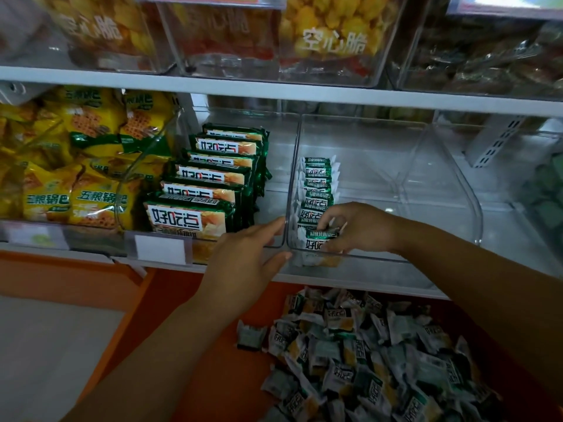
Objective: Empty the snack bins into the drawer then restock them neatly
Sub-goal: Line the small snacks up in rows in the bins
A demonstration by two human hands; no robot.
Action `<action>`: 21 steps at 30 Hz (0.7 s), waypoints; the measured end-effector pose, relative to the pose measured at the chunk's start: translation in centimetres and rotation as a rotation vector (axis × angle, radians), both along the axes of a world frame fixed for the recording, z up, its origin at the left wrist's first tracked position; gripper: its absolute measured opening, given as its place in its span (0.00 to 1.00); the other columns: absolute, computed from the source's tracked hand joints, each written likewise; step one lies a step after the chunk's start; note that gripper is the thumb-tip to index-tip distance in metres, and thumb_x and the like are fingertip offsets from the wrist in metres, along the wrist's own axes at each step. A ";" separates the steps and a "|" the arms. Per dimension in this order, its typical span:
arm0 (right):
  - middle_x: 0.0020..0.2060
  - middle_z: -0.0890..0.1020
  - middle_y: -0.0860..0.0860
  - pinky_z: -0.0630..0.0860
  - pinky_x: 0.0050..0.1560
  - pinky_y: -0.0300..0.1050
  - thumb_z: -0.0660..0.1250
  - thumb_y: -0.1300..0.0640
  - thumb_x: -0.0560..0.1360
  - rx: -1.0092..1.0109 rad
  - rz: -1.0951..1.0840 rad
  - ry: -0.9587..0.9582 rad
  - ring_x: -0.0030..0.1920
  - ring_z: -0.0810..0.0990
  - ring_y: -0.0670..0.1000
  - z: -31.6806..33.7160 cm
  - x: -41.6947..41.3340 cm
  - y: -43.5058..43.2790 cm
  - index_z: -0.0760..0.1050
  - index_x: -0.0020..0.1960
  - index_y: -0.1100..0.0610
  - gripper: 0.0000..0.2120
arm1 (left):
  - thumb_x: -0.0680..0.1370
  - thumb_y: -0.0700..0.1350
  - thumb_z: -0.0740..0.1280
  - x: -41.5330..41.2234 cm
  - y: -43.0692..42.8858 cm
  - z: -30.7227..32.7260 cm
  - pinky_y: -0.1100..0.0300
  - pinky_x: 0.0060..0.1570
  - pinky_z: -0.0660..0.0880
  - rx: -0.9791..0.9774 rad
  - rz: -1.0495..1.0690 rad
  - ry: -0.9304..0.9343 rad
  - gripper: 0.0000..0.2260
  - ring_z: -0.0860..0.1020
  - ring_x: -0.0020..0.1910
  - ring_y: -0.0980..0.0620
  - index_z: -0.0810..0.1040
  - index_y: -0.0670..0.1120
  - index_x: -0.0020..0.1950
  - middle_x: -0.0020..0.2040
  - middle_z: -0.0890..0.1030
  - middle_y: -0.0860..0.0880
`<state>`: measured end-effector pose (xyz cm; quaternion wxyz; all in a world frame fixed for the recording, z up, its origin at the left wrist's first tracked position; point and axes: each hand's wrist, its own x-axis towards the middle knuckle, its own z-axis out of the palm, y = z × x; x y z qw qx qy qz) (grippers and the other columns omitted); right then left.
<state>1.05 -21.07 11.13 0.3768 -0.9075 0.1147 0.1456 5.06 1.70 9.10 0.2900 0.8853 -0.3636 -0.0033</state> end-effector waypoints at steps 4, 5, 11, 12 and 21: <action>0.60 0.71 0.51 0.71 0.47 0.38 0.77 0.51 0.69 -0.071 0.013 0.029 0.59 0.73 0.48 -0.5 -0.6 0.2 0.71 0.57 0.46 0.21 | 0.78 0.53 0.67 0.0 0.0 -0.1 0.56 0.60 0.71 -0.021 -0.008 0.008 0.26 0.77 0.59 0.56 0.65 0.55 0.75 0.63 0.79 0.53; 0.63 0.71 0.53 0.72 0.49 0.37 0.76 0.51 0.69 -0.045 0.008 0.066 0.58 0.73 0.47 -0.3 -0.6 0.0 0.71 0.61 0.46 0.23 | 0.78 0.53 0.68 0.0 0.1 -0.1 0.56 0.60 0.71 -0.025 -0.010 0.015 0.26 0.77 0.59 0.56 0.65 0.55 0.75 0.63 0.79 0.53; 0.69 0.68 0.60 0.82 0.47 0.41 0.73 0.59 0.72 0.239 -0.091 0.138 0.48 0.82 0.49 0.6 -0.9 -0.6 0.75 0.65 0.49 0.22 | 0.78 0.52 0.67 0.3 0.0 -0.3 0.59 0.58 0.71 -0.068 0.000 0.026 0.24 0.77 0.57 0.57 0.68 0.55 0.74 0.62 0.80 0.53; 0.70 0.67 0.60 0.82 0.47 0.41 0.73 0.59 0.72 0.208 -0.086 0.118 0.48 0.81 0.49 0.4 -0.9 -0.4 0.74 0.65 0.49 0.23 | 0.78 0.51 0.68 0.3 0.0 -0.3 0.60 0.58 0.72 -0.081 0.004 0.031 0.23 0.78 0.56 0.58 0.69 0.55 0.73 0.62 0.80 0.53; 0.66 0.70 0.57 0.81 0.35 0.36 0.77 0.58 0.69 0.068 -0.186 0.006 0.41 0.80 0.46 -1.2 -0.1 1.2 0.73 0.58 0.54 0.21 | 0.78 0.49 0.69 0.2 0.2 -0.5 0.64 0.56 0.73 -0.130 -0.009 0.018 0.23 0.78 0.52 0.62 0.69 0.56 0.73 0.58 0.82 0.55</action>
